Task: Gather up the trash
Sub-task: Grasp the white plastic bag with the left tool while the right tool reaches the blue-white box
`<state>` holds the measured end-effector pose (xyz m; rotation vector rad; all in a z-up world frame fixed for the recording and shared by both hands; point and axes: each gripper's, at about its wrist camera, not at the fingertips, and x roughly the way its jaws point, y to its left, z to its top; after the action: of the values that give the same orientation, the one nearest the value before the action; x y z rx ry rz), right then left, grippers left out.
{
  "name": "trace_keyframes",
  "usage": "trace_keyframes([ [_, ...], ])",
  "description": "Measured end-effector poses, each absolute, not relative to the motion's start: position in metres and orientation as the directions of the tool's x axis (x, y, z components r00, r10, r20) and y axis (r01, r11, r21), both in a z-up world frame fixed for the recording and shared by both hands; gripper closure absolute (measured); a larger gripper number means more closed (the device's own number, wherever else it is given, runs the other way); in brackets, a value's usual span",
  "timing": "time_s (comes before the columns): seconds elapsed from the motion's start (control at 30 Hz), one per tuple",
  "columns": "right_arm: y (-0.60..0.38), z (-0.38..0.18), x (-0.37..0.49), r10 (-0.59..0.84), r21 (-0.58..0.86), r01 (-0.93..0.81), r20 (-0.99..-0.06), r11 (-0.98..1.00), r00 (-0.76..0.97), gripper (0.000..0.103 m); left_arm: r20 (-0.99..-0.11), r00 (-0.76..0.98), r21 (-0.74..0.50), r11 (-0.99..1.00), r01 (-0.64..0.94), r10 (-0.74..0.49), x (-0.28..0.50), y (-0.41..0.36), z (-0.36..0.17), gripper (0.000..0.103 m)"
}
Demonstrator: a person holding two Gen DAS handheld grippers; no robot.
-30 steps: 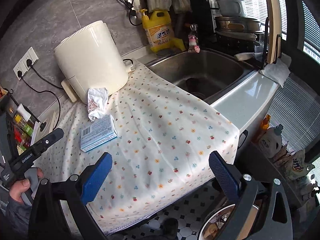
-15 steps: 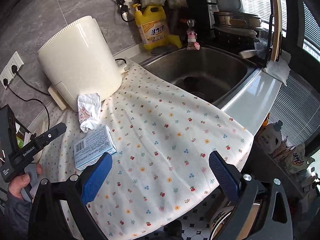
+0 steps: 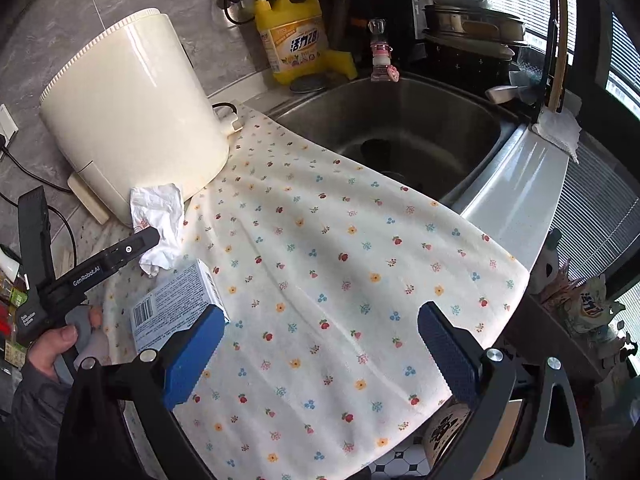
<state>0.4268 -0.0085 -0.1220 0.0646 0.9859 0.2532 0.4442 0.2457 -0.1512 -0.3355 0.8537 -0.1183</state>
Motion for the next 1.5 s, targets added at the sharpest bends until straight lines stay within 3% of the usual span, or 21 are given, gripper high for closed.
trace_keyframes([
  [0.07, -0.002, -0.122, 0.426, 0.235, 0.156, -0.192, -0.821, 0.969, 0.52, 0.008, -0.725, 0.644, -0.345, 0.938, -0.035, -0.243, 0.45, 0.248, -0.156, 0.032],
  [0.1, 0.002, -0.123, 0.426, 0.233, 0.15, -0.198, -0.823, 0.969, 0.517, 0.008, -0.728, 0.639, -0.35, 0.936, -0.036, -0.248, 0.451, 0.248, -0.158, 0.043],
  [0.13, 0.005, -0.123, 0.426, 0.231, 0.144, -0.204, -0.826, 0.968, 0.515, 0.008, -0.731, 0.63, -0.363, 0.931, -0.032, -0.263, 0.452, 0.249, -0.16, 0.064],
  [0.2, 0.012, -0.125, 0.425, 0.23, 0.135, -0.216, -0.83, 0.967, 0.508, 0.008, -0.737, 0.608, -0.387, 0.922, -0.019, -0.297, 0.452, 0.25, -0.165, 0.086],
  [0.3, 0.024, -0.126, 0.425, 0.248, 0.142, -0.243, -0.835, 0.96, 0.491, 0.008, -0.719, 0.632, -0.378, 0.926, -0.007, -0.289, 0.437, 0.251, -0.159, 0.094],
  [0.87, 0.13, -0.147, 0.425, 0.394, 0.229, -0.472, -0.874, 0.851, 0.286, 0.014, -0.636, 0.757, -0.398, 0.904, -0.155, -0.15, 0.339, 0.321, -0.125, 0.094],
  [1.5, 0.188, -0.142, 0.458, 0.346, 0.196, -0.463, -0.9, 0.864, 0.266, 0.011, -0.649, 0.758, -0.396, 0.877, -0.273, -0.057, 0.303, 0.344, -0.134, 0.094],
])
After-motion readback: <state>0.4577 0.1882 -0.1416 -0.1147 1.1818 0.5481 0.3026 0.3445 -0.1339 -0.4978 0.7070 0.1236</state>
